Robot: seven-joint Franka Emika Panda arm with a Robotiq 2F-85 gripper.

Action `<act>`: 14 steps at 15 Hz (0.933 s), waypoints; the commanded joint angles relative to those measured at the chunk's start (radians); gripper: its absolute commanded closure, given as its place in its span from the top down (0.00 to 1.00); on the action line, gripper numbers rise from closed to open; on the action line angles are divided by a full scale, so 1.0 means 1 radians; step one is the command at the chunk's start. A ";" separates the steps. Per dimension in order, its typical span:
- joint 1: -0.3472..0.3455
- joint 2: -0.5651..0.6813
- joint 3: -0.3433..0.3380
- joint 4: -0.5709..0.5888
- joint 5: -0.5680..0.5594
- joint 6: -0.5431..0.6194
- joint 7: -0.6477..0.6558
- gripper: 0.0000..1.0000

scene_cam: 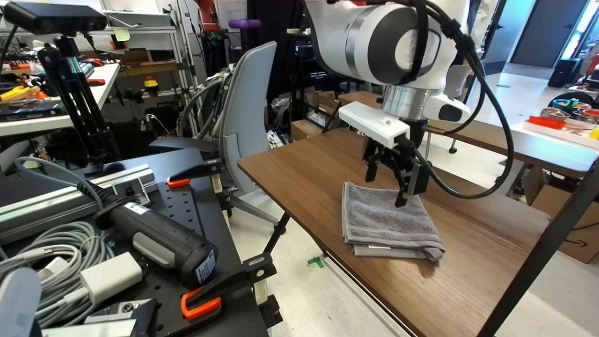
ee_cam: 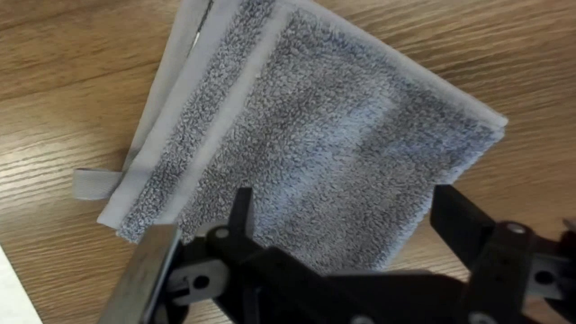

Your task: Slide the towel to the left

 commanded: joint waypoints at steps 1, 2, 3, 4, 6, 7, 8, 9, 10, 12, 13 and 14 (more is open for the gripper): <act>-0.001 0.104 -0.017 0.133 0.009 -0.067 -0.013 1.00; 0.003 0.119 -0.022 0.148 0.006 -0.078 -0.008 1.00; 0.005 0.133 -0.025 0.161 0.004 -0.088 -0.008 1.00; 0.005 0.142 -0.024 0.168 0.003 -0.096 -0.013 1.00; 0.012 0.153 -0.023 0.166 -0.004 -0.095 -0.017 1.00; 0.018 0.156 -0.021 0.164 -0.006 -0.086 -0.015 1.00; 0.025 0.158 -0.019 0.163 -0.009 -0.087 -0.016 1.00; 0.034 0.161 -0.020 0.165 -0.011 -0.085 -0.011 1.00; 0.044 0.171 -0.022 0.176 -0.013 -0.091 -0.005 1.00; 0.065 0.178 -0.021 0.178 -0.017 -0.090 0.002 1.00; 0.076 0.184 -0.019 0.182 -0.019 -0.088 0.002 1.00; 0.086 0.192 -0.017 0.187 -0.020 -0.076 0.005 1.00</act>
